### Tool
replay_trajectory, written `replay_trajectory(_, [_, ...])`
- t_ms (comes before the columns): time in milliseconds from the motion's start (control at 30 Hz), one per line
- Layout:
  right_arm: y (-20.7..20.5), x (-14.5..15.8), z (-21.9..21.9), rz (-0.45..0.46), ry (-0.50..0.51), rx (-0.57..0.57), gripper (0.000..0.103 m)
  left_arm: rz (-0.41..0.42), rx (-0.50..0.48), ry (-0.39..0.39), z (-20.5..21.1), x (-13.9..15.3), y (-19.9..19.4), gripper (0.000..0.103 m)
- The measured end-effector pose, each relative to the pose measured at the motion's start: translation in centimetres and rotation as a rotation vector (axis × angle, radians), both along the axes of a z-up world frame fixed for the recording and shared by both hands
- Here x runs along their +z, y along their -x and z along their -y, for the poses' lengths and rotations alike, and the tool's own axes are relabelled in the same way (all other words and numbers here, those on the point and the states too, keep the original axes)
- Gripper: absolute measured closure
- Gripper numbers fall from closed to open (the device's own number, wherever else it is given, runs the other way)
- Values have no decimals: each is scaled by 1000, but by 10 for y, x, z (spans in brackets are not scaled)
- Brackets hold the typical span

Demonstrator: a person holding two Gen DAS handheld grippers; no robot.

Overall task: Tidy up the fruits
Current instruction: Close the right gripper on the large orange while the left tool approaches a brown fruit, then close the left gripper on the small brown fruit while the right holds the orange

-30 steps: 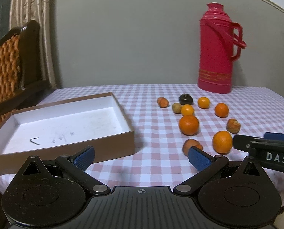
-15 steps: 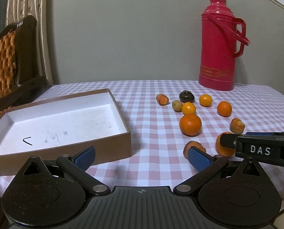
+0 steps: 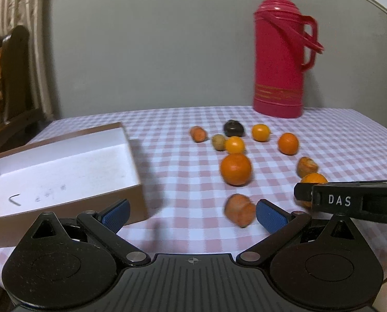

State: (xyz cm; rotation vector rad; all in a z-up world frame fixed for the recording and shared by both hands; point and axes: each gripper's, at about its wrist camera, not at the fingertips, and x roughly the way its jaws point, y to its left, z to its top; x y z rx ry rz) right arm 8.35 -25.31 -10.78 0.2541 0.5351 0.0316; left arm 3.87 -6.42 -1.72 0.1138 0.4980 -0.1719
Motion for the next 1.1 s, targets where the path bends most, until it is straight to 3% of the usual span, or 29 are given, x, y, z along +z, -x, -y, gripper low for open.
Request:
replay_trajectory(167, [6,-2,17,-10,9,-44,76,-7,-24,2,16,-4,-4,0])
replay_trajectory(233, [8,-2,20,-8,19,-49,76,-9,-33,4,20,-5,-6,11])
replay_trajectory(467, [11,-3,25,-5,2,-61,76,-61,-51,25,28,-14,-15,25])
replay_trajectory(533, [11,-3,24,-4,4,-61,76,-74,-58,22,30,-16,-16,38])
replay_trajectory(567, [11,-3,24,-4,2,-63,76,-80,-61,29,30,-17,-17,39])
replay_trajectory(700, [10,-3,23,-4,4,-67,76,-75,-55,34,30,-18,-17,43])
replay_trajectory(800, [8,-3,22,-3,10,-69,76,-67,-53,35,30,-18,-16,58])
replay_trajectory(867, [7,-4,21,-1,10,-72,76,-66,-53,35,30,-17,-16,59])
replay_trajectory(933, [7,-4,21,0,10,-72,76,-65,-54,38,30,-17,-16,68])
replay_trajectory(1100, [8,-4,22,4,7,-77,77,-63,-57,41,29,-17,-14,68])
